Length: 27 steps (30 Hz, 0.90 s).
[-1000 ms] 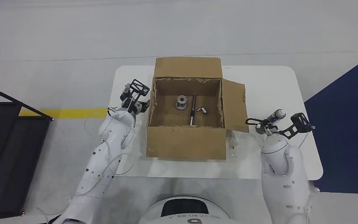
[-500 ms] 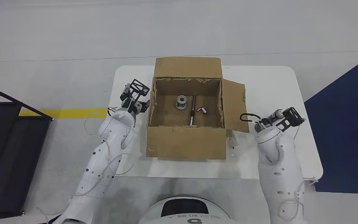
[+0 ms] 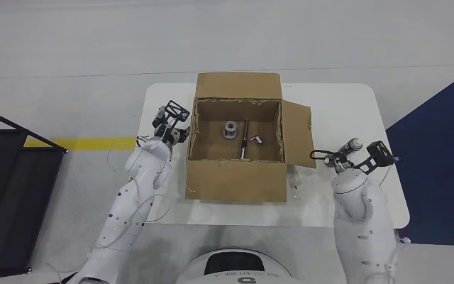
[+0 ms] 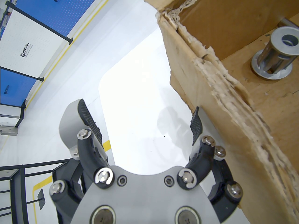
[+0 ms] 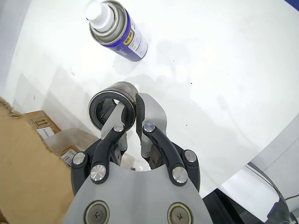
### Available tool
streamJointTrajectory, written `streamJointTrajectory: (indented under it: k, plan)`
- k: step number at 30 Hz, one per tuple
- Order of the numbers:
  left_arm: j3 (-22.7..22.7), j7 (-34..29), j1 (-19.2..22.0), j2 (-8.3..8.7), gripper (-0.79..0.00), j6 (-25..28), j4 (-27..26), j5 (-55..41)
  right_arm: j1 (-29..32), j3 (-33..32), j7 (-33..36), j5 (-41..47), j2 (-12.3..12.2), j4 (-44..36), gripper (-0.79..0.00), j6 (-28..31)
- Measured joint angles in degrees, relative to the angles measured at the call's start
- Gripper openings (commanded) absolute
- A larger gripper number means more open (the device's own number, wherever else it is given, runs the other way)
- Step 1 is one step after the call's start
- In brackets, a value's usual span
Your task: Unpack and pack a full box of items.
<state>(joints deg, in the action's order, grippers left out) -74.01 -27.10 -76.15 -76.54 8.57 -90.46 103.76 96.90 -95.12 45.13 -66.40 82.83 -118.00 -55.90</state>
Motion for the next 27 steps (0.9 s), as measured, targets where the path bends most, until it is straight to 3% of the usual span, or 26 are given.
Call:
streamJointTrajectory:
  k: [5,8,9,12,15,22,27]
  plan:
    - [0.0,0.0,0.0,0.0,0.0,0.0,0.0,0.0,8.1,-4.6,-10.3,15.8,1.5,-14.1,-0.785,5.4]
    - [0.0,0.0,0.0,0.0,0.0,0.0,0.0,0.0,12.7,-7.2,-20.9,32.0,3.0,-18.5,-0.785,16.6]
    - [0.0,0.0,0.0,0.0,0.0,0.0,0.0,0.0,14.8,-7.4,-24.1,38.2,3.4,-17.5,-0.785,23.4]
    - [0.0,0.0,0.0,0.0,0.0,0.0,0.0,0.0,19.7,-5.7,-24.8,46.6,3.4,-16.6,-0.785,39.0]
    - [0.0,0.0,0.0,0.0,0.0,0.0,0.0,0.0,18.9,-0.1,-20.6,43.0,2.9,-16.6,-0.785,44.7]
    - [0.0,0.0,0.0,0.0,0.0,0.0,0.0,0.0,7.7,18.0,-12.3,23.3,2.5,-13.8,-0.785,37.1]
    - [0.0,0.0,0.0,0.0,0.0,0.0,0.0,0.0,-3.8,27.8,-7.2,12.6,3.1,-6.3,-0.785,26.1]
